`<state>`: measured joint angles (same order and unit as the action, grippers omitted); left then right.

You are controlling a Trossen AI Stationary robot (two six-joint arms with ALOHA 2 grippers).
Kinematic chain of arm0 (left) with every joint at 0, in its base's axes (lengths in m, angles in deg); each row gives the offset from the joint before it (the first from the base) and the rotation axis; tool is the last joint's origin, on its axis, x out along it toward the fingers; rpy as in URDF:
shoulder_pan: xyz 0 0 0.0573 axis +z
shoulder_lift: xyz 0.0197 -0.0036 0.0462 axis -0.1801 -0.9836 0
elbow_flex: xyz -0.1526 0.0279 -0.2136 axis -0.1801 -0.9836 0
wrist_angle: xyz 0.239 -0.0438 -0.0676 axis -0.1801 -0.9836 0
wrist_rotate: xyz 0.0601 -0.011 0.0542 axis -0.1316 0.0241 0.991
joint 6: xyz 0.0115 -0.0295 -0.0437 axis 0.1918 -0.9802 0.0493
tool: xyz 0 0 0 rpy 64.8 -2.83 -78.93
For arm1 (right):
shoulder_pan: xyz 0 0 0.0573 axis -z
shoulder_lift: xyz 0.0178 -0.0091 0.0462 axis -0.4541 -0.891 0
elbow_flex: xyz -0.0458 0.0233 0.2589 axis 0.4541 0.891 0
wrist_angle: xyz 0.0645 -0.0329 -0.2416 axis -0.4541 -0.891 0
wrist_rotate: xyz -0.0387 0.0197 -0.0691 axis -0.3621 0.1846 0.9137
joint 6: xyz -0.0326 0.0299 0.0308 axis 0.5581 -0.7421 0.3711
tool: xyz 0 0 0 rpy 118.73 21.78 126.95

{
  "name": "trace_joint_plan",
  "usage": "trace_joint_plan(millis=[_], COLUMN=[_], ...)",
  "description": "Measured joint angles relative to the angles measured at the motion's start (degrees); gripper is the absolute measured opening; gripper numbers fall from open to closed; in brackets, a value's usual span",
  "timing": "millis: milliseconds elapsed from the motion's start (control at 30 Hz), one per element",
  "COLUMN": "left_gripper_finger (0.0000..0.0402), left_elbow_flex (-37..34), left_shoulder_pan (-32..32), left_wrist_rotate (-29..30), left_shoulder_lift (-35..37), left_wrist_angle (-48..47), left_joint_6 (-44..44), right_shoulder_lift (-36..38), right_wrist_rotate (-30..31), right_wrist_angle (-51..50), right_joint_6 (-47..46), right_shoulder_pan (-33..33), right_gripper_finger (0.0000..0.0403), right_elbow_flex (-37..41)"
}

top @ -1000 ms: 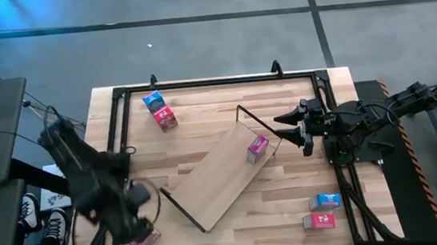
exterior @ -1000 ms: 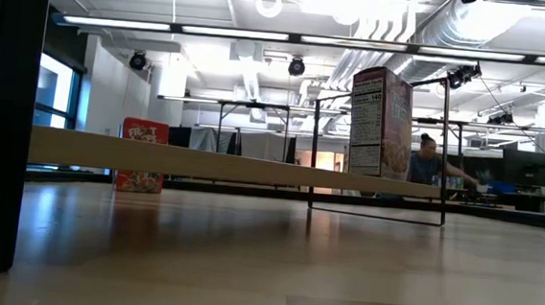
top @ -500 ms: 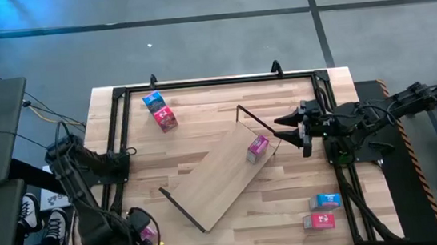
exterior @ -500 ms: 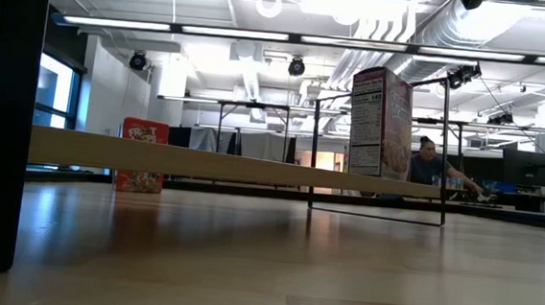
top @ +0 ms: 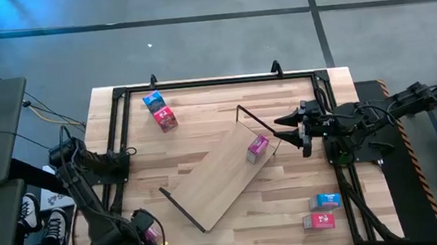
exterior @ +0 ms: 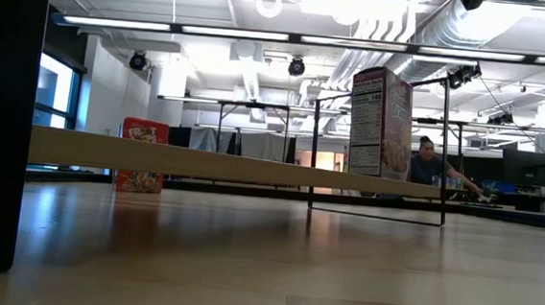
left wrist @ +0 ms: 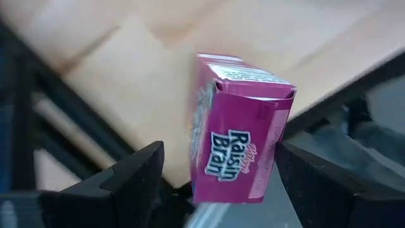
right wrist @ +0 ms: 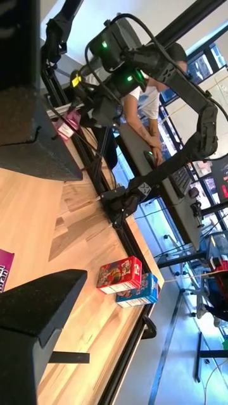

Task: Stack cereal on shelf
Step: Put the purple cereal box on the shelf aligned with the other purple cereal box

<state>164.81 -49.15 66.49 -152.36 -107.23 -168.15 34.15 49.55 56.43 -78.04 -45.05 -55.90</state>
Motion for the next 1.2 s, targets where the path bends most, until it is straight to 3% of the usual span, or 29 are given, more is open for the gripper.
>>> trace_joint_plan(millis=[600, 900, 1067, 1200], left_gripper_finger=[0.0294, 0.0294, 0.0284, 0.0229], left_elbow_flex=[-3.7, -3.6, -3.6, -3.6], left_shoulder_pan=[0.8, 1.4, 1.4, 1.4], left_wrist_rotate=[0.3, -3.2, -4.9, -10.1], left_shoulder_lift=[-0.2, 1.1, 2.0, 0.8], left_wrist_angle=[-1.3, -4.9, -2.3, 1.8], left_joint_6=[0.2, 4.8, 12.1, 24.4], right_shoulder_lift=[0.0, 0.0, 0.0, 0.0], right_wrist_rotate=[1.0, 1.0, 1.0, 1.0], right_wrist_angle=[-0.6, -0.6, -0.8, -1.7], right_joint_6=[0.1, -0.2, -1.2, -1.5], right_shoulder_pan=[0.0, 0.0, 0.0, 0.0], right_gripper_finger=[0.0234, 0.0234, 0.0234, 0.0234], right_elbow_flex=[0.0, 0.0, 0.0, 0.0])
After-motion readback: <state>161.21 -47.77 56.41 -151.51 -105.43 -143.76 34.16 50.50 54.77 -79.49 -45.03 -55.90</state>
